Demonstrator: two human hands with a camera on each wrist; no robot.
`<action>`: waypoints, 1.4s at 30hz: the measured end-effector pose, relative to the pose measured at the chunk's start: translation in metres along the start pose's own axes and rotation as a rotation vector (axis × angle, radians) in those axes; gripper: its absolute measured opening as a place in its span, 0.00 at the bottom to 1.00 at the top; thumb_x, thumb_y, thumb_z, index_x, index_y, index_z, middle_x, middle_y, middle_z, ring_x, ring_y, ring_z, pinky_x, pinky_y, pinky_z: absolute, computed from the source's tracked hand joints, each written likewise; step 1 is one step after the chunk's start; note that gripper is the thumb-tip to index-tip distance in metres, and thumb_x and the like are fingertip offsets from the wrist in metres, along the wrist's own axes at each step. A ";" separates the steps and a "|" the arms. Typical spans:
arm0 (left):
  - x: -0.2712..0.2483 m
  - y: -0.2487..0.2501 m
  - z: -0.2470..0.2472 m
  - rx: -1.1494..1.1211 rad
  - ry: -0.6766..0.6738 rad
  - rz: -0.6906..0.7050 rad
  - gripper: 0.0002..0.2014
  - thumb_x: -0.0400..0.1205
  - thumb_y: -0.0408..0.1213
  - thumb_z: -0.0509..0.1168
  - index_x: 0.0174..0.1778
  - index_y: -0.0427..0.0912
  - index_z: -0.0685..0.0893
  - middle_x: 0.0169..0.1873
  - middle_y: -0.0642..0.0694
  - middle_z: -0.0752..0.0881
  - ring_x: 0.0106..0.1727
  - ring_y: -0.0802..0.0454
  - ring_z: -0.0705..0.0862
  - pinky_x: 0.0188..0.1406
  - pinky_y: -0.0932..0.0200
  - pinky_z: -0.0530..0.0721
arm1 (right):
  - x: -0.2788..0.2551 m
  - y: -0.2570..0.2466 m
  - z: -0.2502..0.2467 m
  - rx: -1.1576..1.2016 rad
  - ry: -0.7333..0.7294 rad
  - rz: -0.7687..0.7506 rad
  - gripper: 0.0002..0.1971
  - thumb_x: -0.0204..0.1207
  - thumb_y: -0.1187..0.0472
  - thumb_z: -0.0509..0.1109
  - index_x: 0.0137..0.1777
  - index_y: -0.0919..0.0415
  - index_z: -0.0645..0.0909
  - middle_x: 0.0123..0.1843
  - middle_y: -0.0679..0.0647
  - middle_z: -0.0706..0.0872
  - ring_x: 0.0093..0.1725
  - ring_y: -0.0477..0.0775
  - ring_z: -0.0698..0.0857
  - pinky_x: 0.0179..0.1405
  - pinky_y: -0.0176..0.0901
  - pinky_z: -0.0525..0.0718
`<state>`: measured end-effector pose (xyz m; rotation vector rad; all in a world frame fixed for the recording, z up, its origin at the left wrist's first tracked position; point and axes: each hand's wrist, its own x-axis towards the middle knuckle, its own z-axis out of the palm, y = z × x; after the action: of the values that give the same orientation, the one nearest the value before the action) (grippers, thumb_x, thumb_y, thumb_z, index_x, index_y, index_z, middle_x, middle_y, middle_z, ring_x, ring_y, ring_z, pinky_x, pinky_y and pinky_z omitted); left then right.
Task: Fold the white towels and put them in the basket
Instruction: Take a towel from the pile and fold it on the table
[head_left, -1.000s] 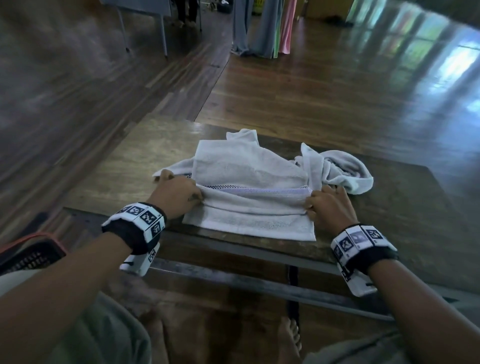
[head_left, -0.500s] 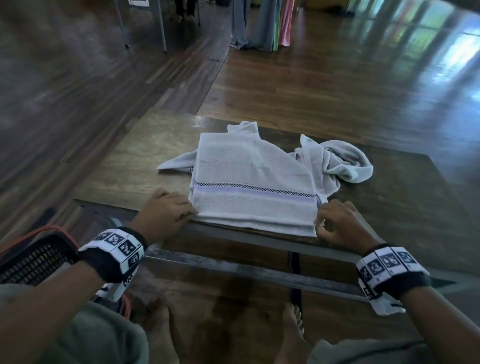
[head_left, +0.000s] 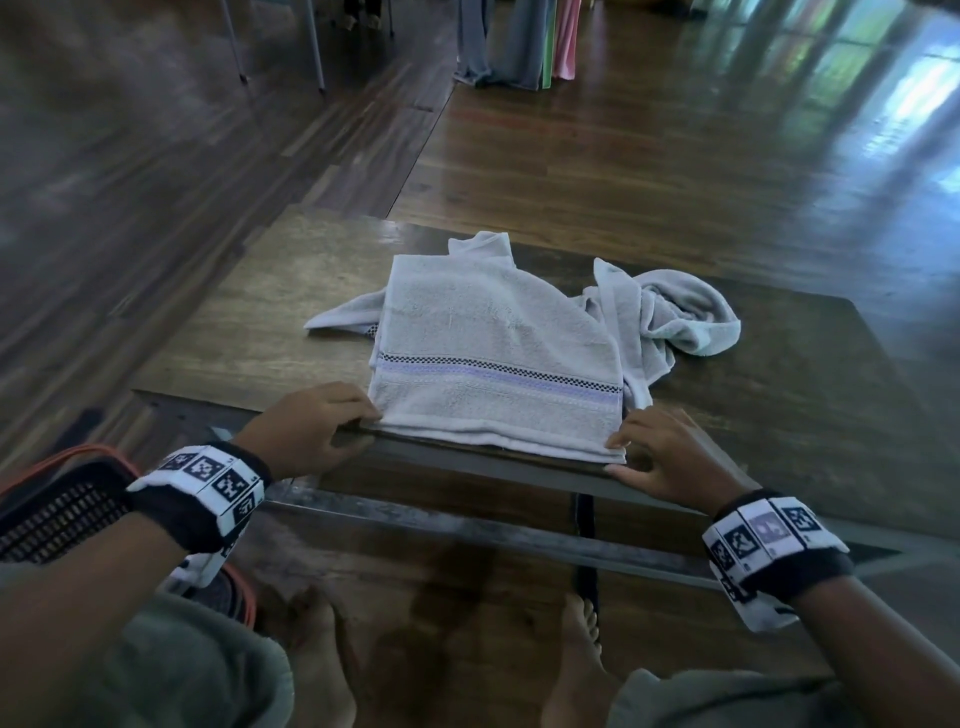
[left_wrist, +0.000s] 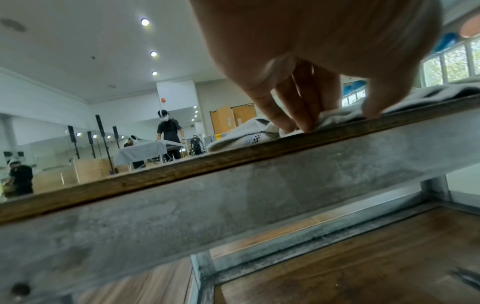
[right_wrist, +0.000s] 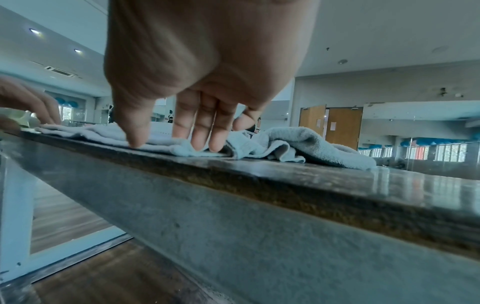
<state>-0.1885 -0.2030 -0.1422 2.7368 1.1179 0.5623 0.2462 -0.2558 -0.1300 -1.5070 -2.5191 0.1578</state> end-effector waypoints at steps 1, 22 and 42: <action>0.000 -0.002 -0.001 0.019 -0.041 0.009 0.19 0.73 0.53 0.62 0.50 0.45 0.88 0.46 0.52 0.88 0.43 0.58 0.83 0.42 0.66 0.79 | 0.000 0.001 0.000 -0.004 -0.022 0.003 0.13 0.63 0.48 0.79 0.46 0.51 0.85 0.42 0.44 0.85 0.42 0.46 0.83 0.45 0.44 0.80; 0.043 0.016 -0.087 -0.130 0.366 -0.084 0.06 0.76 0.39 0.68 0.43 0.41 0.86 0.40 0.66 0.81 0.42 0.68 0.79 0.45 0.75 0.75 | 0.019 -0.023 -0.088 0.016 0.416 0.137 0.07 0.70 0.63 0.73 0.44 0.53 0.79 0.45 0.46 0.87 0.45 0.48 0.85 0.46 0.52 0.83; 0.086 0.038 -0.166 -0.210 0.448 -0.133 0.12 0.80 0.37 0.66 0.43 0.63 0.79 0.37 0.71 0.85 0.43 0.68 0.84 0.46 0.68 0.81 | 0.030 -0.030 -0.177 0.359 0.649 0.182 0.08 0.72 0.69 0.73 0.45 0.54 0.82 0.41 0.37 0.84 0.42 0.26 0.82 0.43 0.18 0.76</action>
<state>-0.1717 -0.1731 0.0456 2.3971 1.2310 1.2362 0.2469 -0.2452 0.0521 -1.3566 -1.7440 0.1144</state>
